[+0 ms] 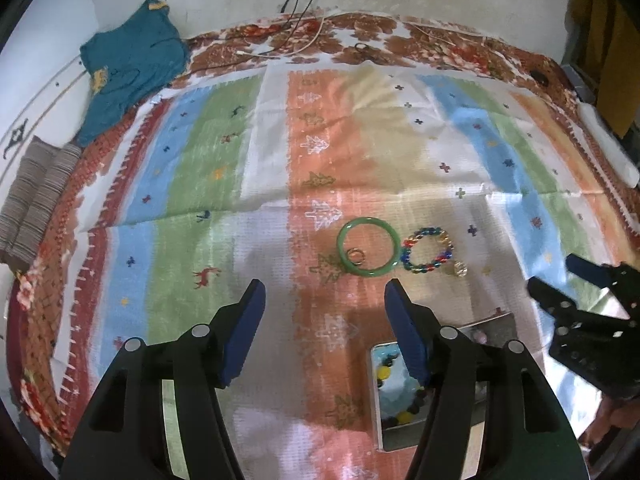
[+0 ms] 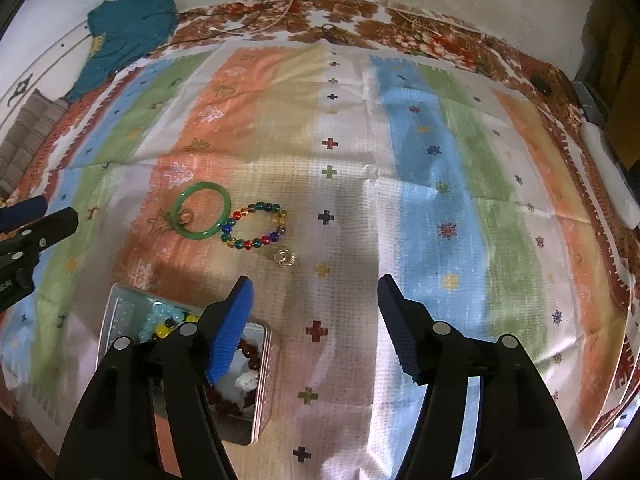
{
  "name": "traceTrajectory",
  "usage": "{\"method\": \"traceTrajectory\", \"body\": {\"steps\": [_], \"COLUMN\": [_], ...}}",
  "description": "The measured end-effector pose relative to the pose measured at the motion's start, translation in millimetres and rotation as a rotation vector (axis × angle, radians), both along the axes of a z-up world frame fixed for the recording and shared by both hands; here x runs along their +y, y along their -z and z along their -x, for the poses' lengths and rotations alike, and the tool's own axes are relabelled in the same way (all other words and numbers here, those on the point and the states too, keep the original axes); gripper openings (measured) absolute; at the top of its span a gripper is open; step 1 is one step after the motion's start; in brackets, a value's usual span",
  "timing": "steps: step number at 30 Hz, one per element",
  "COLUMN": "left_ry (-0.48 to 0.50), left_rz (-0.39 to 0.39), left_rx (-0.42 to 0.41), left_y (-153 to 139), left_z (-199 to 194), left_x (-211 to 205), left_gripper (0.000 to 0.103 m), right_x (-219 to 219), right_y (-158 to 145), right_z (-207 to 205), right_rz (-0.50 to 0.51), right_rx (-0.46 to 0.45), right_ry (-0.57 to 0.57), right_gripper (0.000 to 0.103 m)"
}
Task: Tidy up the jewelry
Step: 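Move both grippers toward the green bangle and multicolour bead bracelet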
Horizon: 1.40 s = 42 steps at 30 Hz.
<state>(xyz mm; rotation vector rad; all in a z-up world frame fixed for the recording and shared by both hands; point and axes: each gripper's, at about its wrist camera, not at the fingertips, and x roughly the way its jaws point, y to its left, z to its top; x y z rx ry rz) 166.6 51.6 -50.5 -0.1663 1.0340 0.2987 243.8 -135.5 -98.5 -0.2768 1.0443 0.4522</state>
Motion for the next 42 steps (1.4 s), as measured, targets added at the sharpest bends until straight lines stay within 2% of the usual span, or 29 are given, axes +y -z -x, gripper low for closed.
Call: {"method": "traceTrajectory", "body": {"steps": [2,11,26,42], "left_ry": [0.004,-0.014,0.003,0.018], "left_rz": [-0.005,-0.033,-0.045,-0.019], "left_rx": [-0.006,0.008,0.084,0.147], "left_y": [-1,12,41,68], "left_z": [-3,-24,-56,-79], "left_x": [-1,9,15,27], "left_gripper": [0.066,0.066,0.068,0.068], "right_x": [4,14,20,36], "right_y": [1,13,34,57], "right_z": [-3,-18,-41,-59], "right_rz": [0.002,-0.004,0.033,0.066], "right_rx": [0.000,0.042,0.080,0.130], "right_ry": [-0.005,0.000,0.008,-0.031], "right_gripper": [0.069,0.069,0.071,0.071]}}
